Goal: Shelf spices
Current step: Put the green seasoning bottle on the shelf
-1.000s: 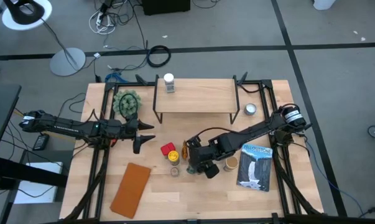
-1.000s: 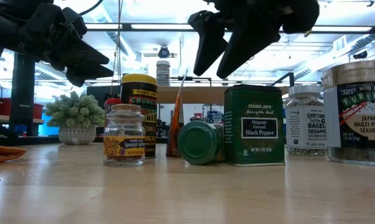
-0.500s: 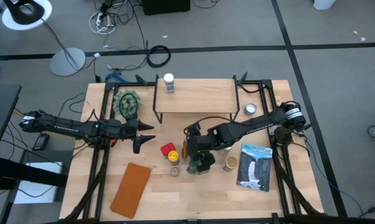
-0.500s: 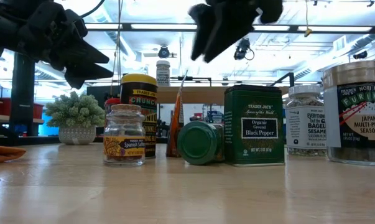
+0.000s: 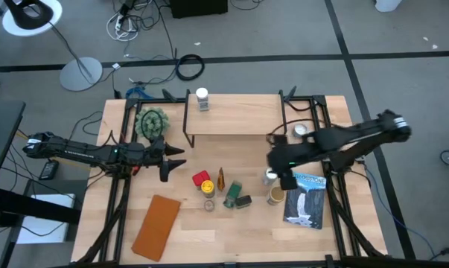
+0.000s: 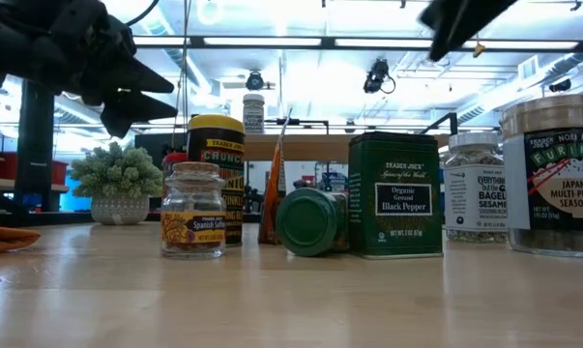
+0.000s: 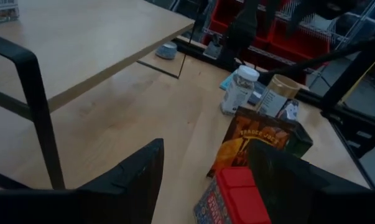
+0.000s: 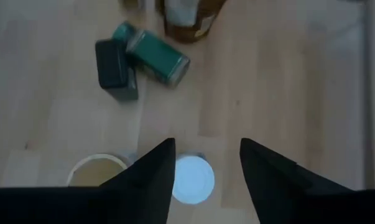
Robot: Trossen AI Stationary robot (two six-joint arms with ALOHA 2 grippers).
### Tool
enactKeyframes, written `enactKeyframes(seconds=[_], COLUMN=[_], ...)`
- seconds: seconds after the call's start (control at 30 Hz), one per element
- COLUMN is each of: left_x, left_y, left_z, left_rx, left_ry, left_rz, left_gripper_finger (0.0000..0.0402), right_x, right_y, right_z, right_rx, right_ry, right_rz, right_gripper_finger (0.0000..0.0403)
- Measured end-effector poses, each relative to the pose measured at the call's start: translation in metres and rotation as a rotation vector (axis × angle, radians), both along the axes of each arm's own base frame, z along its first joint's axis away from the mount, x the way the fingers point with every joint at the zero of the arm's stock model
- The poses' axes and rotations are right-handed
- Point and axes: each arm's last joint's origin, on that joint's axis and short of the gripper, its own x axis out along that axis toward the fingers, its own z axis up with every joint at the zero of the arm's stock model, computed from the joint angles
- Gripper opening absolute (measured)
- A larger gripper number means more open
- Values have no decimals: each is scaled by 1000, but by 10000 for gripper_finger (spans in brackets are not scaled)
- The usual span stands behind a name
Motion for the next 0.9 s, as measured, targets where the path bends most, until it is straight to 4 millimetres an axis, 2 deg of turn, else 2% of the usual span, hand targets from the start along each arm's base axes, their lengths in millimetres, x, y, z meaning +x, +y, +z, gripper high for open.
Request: enactKeyframes(seconds=[0.1,0.17,0.3,0.4,0.63,0.9], left_x=[0,0,1,1,1,1], left_y=[0,0,0,0,0,0], left_z=[1,2,4,4,4,4], left_rx=[0,-1,-3,-3,55,75], left_ry=[-9,-26,-47,-48,-37,-33], left_rz=[7,12,14,14,2,-7], left_gripper_finger=[239,239,239,239,239,239], right_x=[-25,-31,-21,-5,46,98], right_y=[2,4,10,15,13,11], right_z=[-7,-16,-36,-48,-67,-82], right_rx=[35,55,41,-12,-127,-242], right_ry=[-148,-261,-513,-605,-441,-70], right_rz=[-27,-33,49,112,113,259], right_gripper_finger=[166,163,163,165,165,175])
